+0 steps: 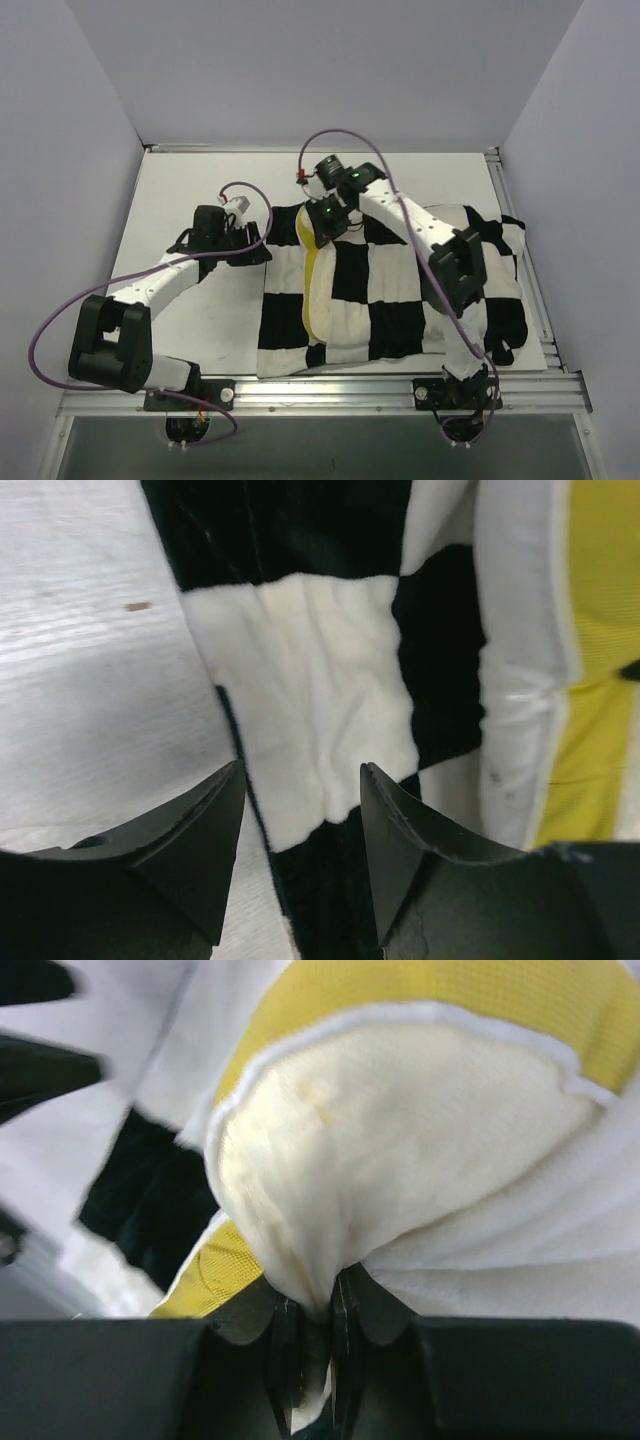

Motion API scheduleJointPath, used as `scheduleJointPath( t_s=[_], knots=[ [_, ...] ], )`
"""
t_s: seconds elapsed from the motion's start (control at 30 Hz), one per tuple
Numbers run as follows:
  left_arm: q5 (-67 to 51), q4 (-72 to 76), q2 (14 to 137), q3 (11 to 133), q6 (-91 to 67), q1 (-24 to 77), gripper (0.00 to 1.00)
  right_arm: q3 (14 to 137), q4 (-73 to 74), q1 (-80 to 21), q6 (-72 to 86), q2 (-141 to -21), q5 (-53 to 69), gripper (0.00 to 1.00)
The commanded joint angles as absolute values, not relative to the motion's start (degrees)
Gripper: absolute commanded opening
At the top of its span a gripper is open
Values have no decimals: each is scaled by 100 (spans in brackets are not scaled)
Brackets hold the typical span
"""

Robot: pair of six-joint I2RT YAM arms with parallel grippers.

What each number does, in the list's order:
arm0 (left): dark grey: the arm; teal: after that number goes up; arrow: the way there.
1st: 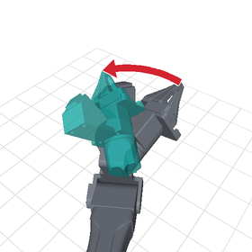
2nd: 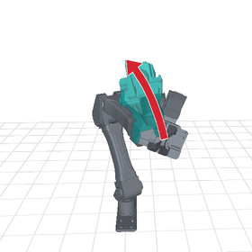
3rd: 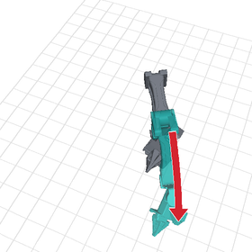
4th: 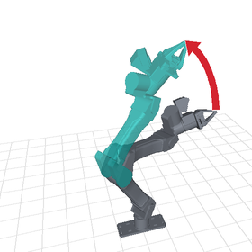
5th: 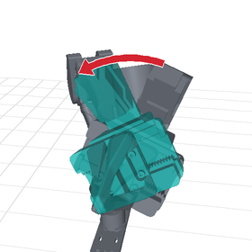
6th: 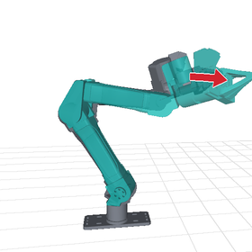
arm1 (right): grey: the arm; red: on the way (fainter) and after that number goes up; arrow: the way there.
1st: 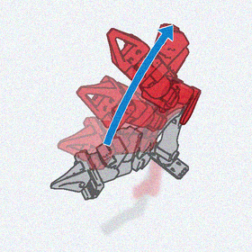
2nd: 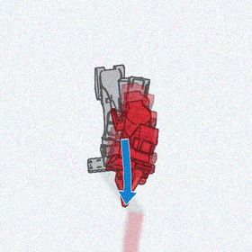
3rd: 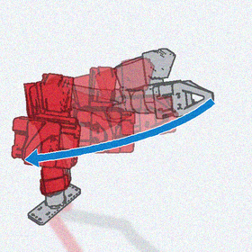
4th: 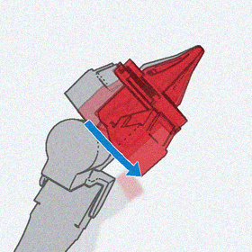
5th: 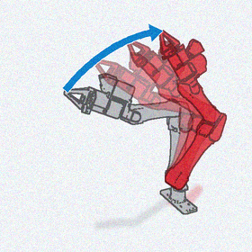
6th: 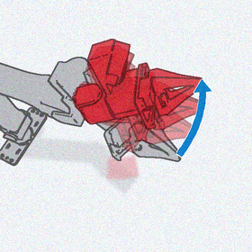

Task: Put the pillow into the pillowcase

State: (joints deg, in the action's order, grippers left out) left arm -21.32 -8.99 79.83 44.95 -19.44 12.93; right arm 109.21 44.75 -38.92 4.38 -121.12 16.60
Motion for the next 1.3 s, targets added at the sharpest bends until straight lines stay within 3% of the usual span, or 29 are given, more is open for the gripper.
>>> scheduleJointPath(
  t_s=[0.0,0.13,0.27,0.57,0.67,0.77,0.83,0.93,1.0,1.27],
  knots=[
    [-2408,-80,7927,4395,-2381,1643,57,10425,4184,-3525,563,-10662,3329,0],
    [-2496,1261,8261,4307,-2996,2003,47,9985,4044,-3095,571,-10354,4375,0],
    [-2610,1782,9006,4640,-3611,2372,44,9739,3718,-2734,1027,-10362,5377,0],
    [-3119,2891,9344,4888,-4165,2593,48,9501,3340,-2532,1485,-10274,6239,0],
    [-3419,3111,9054,4720,-4280,2619,53,9615,3296,-2479,1678,-10309,6564,0],
    [-3262,3111,9236,4676,-4551,2786,71,9650,3139,-2470,2011,-10196,6820,0],
    [-2746,2990,9500,4868,-4631,2900,78,9563,2876,-2461,2205,-10055,6987,0],
    [-1955,2421,10089,5386,-4606,3093,78,9273,2559,-2409,2645,-9756,7040,0],
    [-1136,2085,10414,5606,-4369,3199,73,9106,2444,-2365,2873,-9616,7093,0],
    [-615,1108,10908,6065,-3763,2734,37,8597,1916,-1961,3454,-9238,6997,0]
  ],
)
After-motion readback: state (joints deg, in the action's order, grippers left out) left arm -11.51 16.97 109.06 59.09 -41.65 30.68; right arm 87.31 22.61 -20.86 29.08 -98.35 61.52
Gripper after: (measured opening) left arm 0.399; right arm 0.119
